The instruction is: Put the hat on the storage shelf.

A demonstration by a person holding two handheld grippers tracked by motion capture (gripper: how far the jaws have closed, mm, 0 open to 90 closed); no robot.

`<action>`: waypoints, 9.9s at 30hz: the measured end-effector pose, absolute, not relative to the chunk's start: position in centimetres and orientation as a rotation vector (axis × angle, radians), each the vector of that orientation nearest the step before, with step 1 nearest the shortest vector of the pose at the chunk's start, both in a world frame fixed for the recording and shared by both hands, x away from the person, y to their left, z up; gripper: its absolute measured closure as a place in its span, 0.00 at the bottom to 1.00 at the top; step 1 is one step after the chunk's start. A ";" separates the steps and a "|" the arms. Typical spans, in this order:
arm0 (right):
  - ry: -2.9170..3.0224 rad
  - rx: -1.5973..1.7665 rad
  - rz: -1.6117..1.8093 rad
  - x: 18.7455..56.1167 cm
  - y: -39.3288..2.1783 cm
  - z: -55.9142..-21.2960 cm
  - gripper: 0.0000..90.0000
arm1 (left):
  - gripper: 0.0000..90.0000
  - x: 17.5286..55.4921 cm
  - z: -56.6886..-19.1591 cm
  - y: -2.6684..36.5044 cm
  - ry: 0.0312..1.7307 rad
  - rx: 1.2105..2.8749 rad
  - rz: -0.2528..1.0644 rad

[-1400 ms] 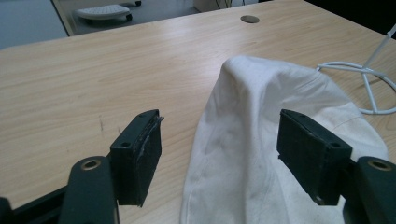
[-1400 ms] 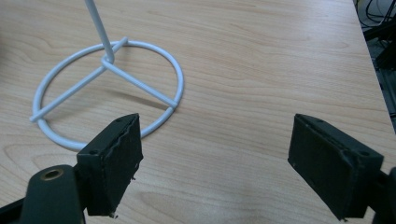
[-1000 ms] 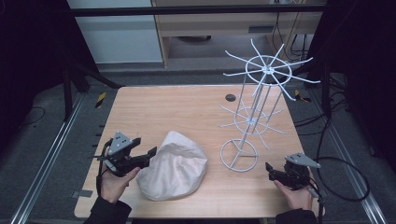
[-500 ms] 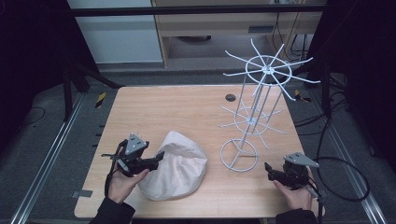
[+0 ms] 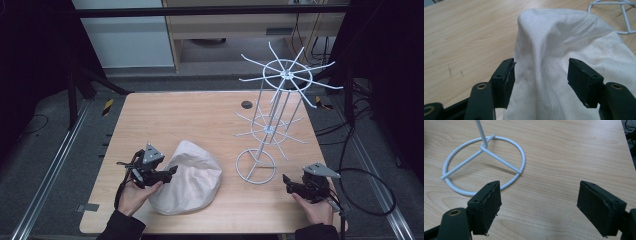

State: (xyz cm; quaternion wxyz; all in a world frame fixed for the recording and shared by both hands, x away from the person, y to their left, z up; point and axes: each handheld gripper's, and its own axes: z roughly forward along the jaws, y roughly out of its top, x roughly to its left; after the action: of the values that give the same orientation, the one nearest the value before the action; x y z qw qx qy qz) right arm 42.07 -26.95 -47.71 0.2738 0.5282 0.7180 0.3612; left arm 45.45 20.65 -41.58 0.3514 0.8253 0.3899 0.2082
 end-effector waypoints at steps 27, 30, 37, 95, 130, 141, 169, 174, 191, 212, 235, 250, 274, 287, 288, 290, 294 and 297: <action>1.945 1.439 0.975 42.2 -27.2 -47.9 0.24 | 0.92 46.6 -43.7 19.9 1.062 2.244 0.385; 1.945 1.445 0.976 42.2 -27.2 -47.9 0.24 | 0.96 46.5 -43.7 19.9 1.058 2.240 0.387; 1.952 1.436 0.969 42.3 -27.4 -48.0 0.25 | 0.97 46.1 -43.0 20.5 1.033 2.179 0.366; 1.928 1.409 0.965 42.0 -27.4 -48.4 0.24 | 0.98 40.2 -33.4 25.3 0.864 1.590 0.524; 1.914 1.406 0.978 41.9 -27.5 -48.3 0.23 | 0.98 40.6 -28.5 24.2 0.732 1.329 0.537; 1.915 1.408 0.976 42.0 -27.5 -48.4 0.23 | 0.98 40.9 -27.4 23.5 0.704 1.269 0.534; 1.914 1.396 0.988 41.9 -27.4 -48.4 0.23 | 0.98 41.0 -23.8 22.2 0.627 1.174 0.497; 1.916 1.397 0.987 42.0 -27.4 -48.4 0.23 | 0.98 41.1 -23.4 21.6 0.613 1.173 0.490; 1.914 1.401 0.997 41.9 -27.4 -48.3 0.22 | 0.98 42.0 -21.8 18.9 0.588 1.179 0.474; 1.910 1.403 1.009 41.9 -27.5 -48.3 0.22 | 0.98 44.0 -22.1 15.8 0.595 1.223 0.441; 1.911 1.403 1.010 41.9 -27.5 -48.3 0.22 | 0.97 45.6 -24.1 15.2 0.651 1.274 0.415; 1.912 1.404 1.008 41.9 -27.5 -48.4 0.22 | 0.97 46.9 -26.3 15.3 0.698 1.353 0.405; 1.915 1.400 1.010 41.9 -27.4 -48.4 0.22 | 0.96 48.1 -29.2 13.7 0.724 1.504 0.410; 1.917 1.391 1.004 41.9 -27.4 -48.4 0.22 | 0.93 48.4 -30.4 12.5 0.720 1.582 0.416; 1.917 1.391 1.004 41.9 -27.4 -48.4 0.22 | 0.94 48.4 -30.4 12.5 0.720 1.582 0.416; 1.916 1.391 1.005 41.9 -27.4 -48.4 0.22 | 0.94 48.4 -30.6 12.3 0.713 1.597 0.411; 1.916 1.392 1.005 41.9 -27.4 -48.4 0.22 | 0.94 48.4 -30.8 12.1 0.710 1.608 0.404; 1.916 1.399 1.009 41.9 -27.4 -48.4 0.22 | 0.93 48.4 -31.0 12.0 0.710 1.610 0.400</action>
State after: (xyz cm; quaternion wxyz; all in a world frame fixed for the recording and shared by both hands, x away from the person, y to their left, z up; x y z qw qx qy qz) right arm 41.89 -27.40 -48.36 0.2778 0.5214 0.7140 0.3758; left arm 48.43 11.98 -31.02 0.6199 0.7000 0.3088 0.1741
